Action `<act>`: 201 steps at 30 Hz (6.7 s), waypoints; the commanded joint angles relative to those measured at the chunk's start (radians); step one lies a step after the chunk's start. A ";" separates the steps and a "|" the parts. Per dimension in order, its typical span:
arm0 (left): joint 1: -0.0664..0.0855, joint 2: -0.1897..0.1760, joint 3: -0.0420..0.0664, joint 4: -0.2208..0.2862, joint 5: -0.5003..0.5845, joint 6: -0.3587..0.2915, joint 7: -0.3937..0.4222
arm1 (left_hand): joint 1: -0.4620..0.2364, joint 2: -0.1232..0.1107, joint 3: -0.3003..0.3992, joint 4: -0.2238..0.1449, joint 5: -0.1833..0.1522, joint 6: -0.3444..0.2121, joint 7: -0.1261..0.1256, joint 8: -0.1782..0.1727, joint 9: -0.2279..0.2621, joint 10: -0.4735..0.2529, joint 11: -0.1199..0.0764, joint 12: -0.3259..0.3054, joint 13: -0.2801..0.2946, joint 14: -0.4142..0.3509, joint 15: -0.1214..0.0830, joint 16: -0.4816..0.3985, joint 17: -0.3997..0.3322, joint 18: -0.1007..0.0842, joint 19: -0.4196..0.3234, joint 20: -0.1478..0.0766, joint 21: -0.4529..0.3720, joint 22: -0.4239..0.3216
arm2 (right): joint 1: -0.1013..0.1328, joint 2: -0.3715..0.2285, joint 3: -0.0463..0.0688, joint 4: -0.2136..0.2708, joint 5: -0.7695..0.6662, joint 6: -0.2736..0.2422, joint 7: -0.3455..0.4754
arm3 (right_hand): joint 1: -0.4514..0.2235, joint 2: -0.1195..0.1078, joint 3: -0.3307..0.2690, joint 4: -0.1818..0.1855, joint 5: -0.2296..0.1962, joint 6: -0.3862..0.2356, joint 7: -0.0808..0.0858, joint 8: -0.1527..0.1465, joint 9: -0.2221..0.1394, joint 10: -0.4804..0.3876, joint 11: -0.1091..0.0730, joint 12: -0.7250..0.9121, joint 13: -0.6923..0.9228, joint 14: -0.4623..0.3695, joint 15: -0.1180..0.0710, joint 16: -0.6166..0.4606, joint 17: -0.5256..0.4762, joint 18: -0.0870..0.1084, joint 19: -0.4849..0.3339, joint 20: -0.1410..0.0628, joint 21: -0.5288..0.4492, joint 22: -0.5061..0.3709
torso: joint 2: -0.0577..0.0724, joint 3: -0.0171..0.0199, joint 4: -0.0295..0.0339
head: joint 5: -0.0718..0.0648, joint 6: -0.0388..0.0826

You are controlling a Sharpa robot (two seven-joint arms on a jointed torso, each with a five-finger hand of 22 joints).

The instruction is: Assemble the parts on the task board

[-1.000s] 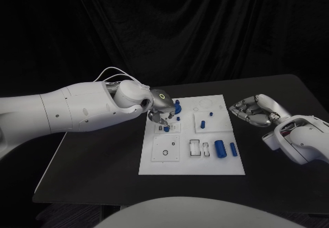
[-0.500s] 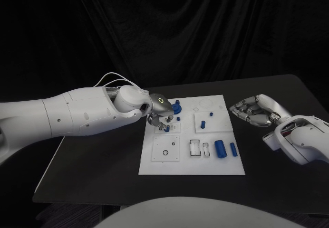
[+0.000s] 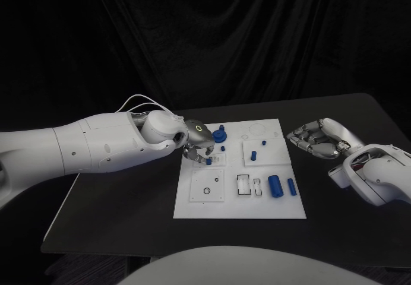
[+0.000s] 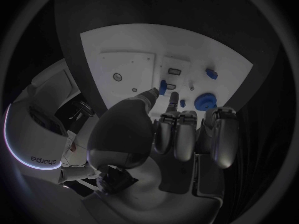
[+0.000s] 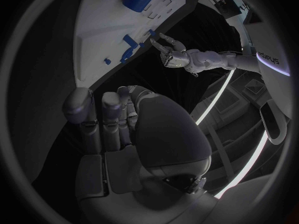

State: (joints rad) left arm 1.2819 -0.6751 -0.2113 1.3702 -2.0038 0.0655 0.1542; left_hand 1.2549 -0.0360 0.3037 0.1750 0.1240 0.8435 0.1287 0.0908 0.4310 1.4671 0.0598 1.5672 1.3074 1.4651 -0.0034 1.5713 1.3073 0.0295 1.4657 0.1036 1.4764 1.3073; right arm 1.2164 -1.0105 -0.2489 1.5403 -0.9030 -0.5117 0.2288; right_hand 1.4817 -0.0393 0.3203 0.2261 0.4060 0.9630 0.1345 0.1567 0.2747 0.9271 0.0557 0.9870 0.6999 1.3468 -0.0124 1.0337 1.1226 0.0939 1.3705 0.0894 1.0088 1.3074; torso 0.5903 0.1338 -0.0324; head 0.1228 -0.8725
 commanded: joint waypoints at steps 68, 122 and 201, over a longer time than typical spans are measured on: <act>-0.058 0.024 0.001 -0.030 -0.004 -0.072 -0.041 | -0.026 0.022 -0.001 0.001 0.017 0.031 -0.003 0.011 0.015 0.104 0.000 0.004 0.263 0.106 -0.001 -0.001 0.263 0.004 0.002 0.004 -0.028 0.219 | -0.002 0.004 0.001 -0.003 -0.001 0.046 -0.044 | 0.004 -0.002 0.006 -0.004 0.012 -0.005 -0.003 0.003 0.002 -0.007 -0.003 -0.008 -0.004 -0.007 -0.001 -0.007 -0.003 0.012 -0.009 0.003 -0.009 0.123 | 0.000 0.0006 -0.0001 | 0.002 0.000; -0.080 -0.008 0.001 -0.001 0.214 -0.212 -0.153 | -0.027 0.068 0.121 -0.090 0.281 0.139 -0.038 0.120 0.210 0.104 -0.033 0.004 0.263 0.106 -0.030 -0.001 0.263 0.007 -0.003 -0.023 -0.040 0.215 | -0.002 0.001 0.001 -0.001 -0.001 0.064 -0.065 | 0.013 0.005 0.016 -0.012 0.020 -0.005 -0.003 0.004 0.005 -0.013 -0.003 -0.014 -0.012 -0.011 -0.001 -0.012 -0.007 0.014 -0.013 0.003 -0.020 0.120 | -0.001 0.0007 -0.0009 | 0.009 0.000; -0.163 -0.005 0.001 0.022 0.934 -0.402 -0.458 | -0.151 0.035 0.218 -0.128 0.301 0.202 -0.072 0.133 0.290 0.104 -0.076 0.004 0.263 0.106 -0.063 -0.001 0.263 0.024 -0.029 -0.055 -0.117 0.189 | -0.002 0.005 0.001 -0.002 -0.001 0.058 -0.075 | 0.021 0.007 0.024 -0.022 0.026 -0.004 -0.002 0.006 0.007 -0.019 -0.002 -0.019 -0.018 -0.013 -0.001 -0.017 -0.011 0.016 -0.017 0.003 -0.031 0.118 | 0.001 0.0006 0.0006 | -0.007 0.000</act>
State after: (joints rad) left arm 1.1274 -0.6841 -0.2066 1.3904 -1.0866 -0.3359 -0.3250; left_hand 1.1033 -0.0087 0.5167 0.0456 0.4277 0.9829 0.1180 0.2284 0.7238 1.4691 -0.0098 1.5672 1.3074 1.4652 -0.0571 1.5713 1.3073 0.0460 1.4370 0.0534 1.3624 1.3076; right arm 1.2163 -1.0051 -0.2489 1.5365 -0.9030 -0.4538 0.1670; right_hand 1.4896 -0.0314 0.3396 0.2068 0.4254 0.9630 0.1344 0.1567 0.2798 0.9163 0.0519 0.9728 0.6833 1.3405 -0.0114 1.0222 1.1133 0.0938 1.3597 0.0931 0.9836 1.3075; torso 0.5910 0.1345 -0.0337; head 0.1167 -0.8725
